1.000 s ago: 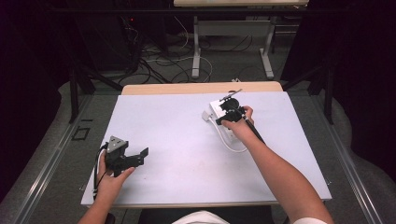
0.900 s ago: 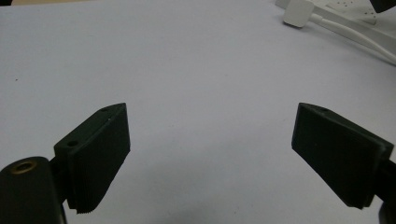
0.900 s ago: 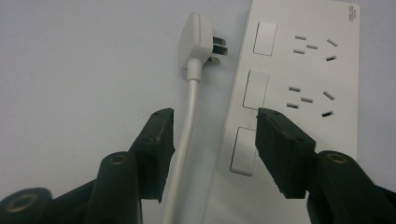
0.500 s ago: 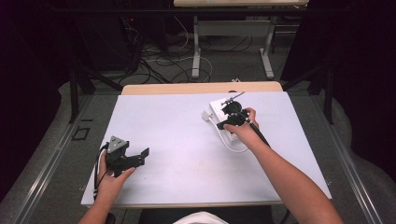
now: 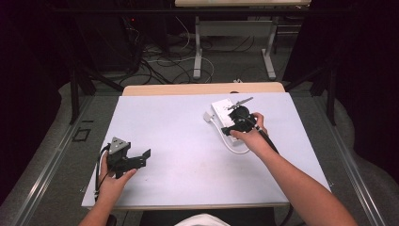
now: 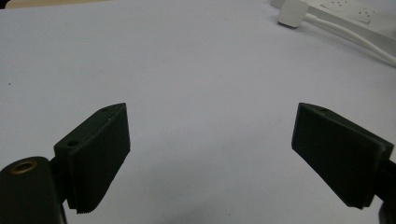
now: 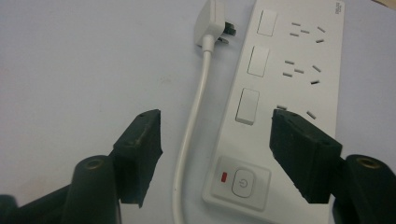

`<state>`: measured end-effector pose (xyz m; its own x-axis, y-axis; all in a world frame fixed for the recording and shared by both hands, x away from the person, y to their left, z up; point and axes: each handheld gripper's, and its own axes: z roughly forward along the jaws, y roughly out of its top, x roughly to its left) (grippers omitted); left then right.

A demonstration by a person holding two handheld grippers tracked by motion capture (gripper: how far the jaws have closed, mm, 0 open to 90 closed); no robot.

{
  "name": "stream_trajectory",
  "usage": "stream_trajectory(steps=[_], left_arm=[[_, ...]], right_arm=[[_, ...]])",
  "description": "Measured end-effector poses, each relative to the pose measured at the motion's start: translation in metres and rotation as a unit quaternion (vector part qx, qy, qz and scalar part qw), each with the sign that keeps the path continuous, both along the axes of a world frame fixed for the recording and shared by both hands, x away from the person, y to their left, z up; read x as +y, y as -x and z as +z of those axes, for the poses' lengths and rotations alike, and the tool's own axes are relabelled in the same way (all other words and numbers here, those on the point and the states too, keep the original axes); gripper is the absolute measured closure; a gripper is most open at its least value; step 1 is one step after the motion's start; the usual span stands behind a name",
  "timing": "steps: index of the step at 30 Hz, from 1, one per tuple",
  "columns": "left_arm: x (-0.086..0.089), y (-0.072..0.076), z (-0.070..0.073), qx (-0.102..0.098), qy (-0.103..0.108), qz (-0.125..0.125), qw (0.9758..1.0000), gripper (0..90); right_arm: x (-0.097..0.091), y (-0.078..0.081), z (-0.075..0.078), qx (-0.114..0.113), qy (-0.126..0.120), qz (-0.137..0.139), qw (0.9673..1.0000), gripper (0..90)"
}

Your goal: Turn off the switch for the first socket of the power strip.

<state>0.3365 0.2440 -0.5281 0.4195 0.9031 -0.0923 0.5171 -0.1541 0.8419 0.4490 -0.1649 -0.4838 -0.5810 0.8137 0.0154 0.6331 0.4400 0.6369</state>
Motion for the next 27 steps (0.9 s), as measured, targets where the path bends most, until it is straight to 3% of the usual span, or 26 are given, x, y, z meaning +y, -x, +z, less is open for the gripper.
stream_trajectory(steps=[4,7,8,10,27], left_arm=[[0.0,0.0,0.0,-0.001,0.0,0.001,1.0,11.2],[0.001,0.001,0.0,-0.002,0.001,0.002,1.0,11.2],[0.001,0.001,0.0,-0.003,0.002,0.002,1.0,11.2],[0.001,0.001,0.0,-0.003,0.002,0.003,1.0,11.2],[0.003,0.004,0.0,0.0,0.0,0.007,1.0,11.2]], right_arm=[[-0.004,0.008,0.003,0.001,-0.008,0.001,1.0,28.6],[-0.006,0.013,0.005,-0.004,-0.001,0.006,1.0,23.5],[-0.006,0.015,0.005,-0.002,-0.01,0.006,0.9999,22.6],[-0.009,0.019,0.006,-0.011,-0.01,0.003,0.9999,21.0],[-0.036,0.05,0.011,-0.035,-0.029,0.0,0.999,15.2]])
